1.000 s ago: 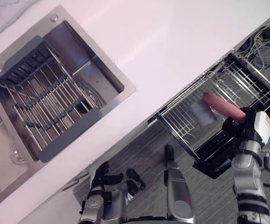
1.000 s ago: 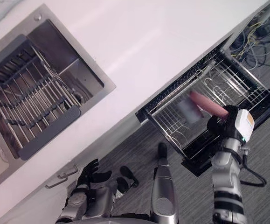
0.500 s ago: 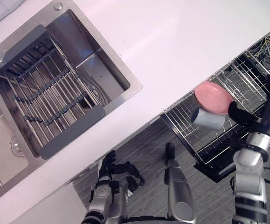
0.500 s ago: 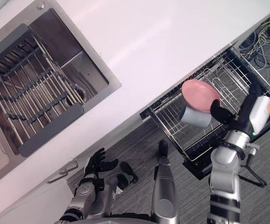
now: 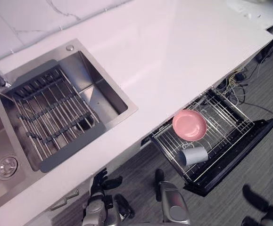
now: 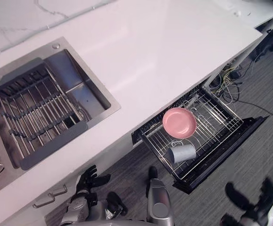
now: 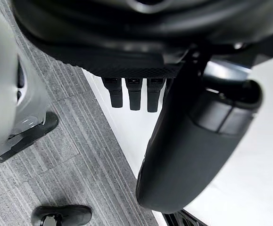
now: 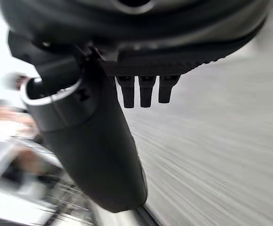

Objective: Walk over to the sink, pick up the cup, carry it to the dishwasher, place the cup inside the dishwasher, then close the dishwasher door

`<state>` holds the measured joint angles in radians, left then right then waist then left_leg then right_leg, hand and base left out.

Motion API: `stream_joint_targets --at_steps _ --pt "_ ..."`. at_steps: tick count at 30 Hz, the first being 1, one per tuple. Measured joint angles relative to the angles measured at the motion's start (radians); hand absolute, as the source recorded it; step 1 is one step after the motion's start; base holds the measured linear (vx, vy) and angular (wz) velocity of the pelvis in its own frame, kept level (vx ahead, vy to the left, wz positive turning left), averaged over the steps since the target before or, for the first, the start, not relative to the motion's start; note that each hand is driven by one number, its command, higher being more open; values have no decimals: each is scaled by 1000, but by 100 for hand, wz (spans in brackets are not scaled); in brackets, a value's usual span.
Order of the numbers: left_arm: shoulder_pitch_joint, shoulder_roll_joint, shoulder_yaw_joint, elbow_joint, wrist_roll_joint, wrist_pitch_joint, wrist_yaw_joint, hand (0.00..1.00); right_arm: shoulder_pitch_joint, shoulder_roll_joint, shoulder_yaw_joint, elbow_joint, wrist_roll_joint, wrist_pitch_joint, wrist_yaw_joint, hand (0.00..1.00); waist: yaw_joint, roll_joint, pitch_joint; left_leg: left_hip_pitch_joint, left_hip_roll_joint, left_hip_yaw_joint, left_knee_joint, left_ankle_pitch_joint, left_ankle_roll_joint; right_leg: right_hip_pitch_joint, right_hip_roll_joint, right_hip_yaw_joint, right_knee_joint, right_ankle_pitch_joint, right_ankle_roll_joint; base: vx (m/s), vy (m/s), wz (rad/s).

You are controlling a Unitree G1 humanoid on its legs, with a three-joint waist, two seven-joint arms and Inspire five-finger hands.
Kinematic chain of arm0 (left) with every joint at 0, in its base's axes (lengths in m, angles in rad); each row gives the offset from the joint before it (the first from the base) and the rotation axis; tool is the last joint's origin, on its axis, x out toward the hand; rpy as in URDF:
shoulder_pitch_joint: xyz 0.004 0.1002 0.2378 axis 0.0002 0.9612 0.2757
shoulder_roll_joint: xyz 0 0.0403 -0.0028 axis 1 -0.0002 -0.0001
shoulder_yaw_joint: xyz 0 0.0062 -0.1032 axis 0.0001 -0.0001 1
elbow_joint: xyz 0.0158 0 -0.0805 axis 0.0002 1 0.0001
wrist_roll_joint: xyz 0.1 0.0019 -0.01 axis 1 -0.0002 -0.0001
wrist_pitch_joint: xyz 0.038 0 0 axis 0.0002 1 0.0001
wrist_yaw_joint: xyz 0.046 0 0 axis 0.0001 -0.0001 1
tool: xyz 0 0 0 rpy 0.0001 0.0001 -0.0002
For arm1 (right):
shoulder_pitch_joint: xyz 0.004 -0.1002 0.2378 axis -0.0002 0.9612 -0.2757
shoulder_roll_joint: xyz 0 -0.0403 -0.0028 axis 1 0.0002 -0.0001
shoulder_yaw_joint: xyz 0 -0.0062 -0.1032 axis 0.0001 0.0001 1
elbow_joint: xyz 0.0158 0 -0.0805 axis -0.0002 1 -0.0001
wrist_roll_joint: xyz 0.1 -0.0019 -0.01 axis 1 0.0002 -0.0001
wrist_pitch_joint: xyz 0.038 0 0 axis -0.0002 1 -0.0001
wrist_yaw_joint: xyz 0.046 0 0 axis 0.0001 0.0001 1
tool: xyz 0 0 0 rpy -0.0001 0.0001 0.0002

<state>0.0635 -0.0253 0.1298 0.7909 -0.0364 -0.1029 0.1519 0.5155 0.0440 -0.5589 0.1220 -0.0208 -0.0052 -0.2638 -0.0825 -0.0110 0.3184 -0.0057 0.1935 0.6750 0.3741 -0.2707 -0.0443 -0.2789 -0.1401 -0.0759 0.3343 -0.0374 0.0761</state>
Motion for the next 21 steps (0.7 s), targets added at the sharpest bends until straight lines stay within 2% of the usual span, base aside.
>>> stream_joint_targets --at_steps 4,9,10,15,19,21 --pt "4 3 -1 -14 0 -1 -5 90 -12 -5 75 72 0 9 67 90 -1 9 -6 -14 11 6 18 -25 -8 -28 2 -1 33 -15 -11 -66 -30 -1" --pt "10 8 -2 -70 -1 -11 -4 90 -100 -32 177 70 -14 12 62 90 19 6 0 -83 32 -15 54 -26 -11 -74 -2 -35 39 -10 -24 -45 -37 11" --pt "4 11 -3 -86 -1 -15 -3 90 -139 -59 215 67 -69 33 34 90 36 5 23 -100 34 -35 58 -22 -12 -76 -7 -52 40 -6 -25 -19 -44 31" --pt "-15 38 -3 -89 -1 -16 18 90 -239 -118 293 -9 -167 100 -40 90 53 7 63 -171 29 -69 50 13 3 -119 -22 -89 35 7 -31 1 -37 25" --pt "-46 46 -8 -89 -1 -30 19 90 -369 -83 316 -21 -167 107 -86 90 79 11 87 -183 -2 -110 3 64 11 -124 -44 -118 33 9 -31 18 -50 31" --pt "-59 49 -22 -87 -1 -42 18 90 -506 -109 350 10 -164 107 -94 90 93 27 99 -200 -19 -147 -22 87 15 -123 -54 -141 18 20 -32 -37 -51 33"
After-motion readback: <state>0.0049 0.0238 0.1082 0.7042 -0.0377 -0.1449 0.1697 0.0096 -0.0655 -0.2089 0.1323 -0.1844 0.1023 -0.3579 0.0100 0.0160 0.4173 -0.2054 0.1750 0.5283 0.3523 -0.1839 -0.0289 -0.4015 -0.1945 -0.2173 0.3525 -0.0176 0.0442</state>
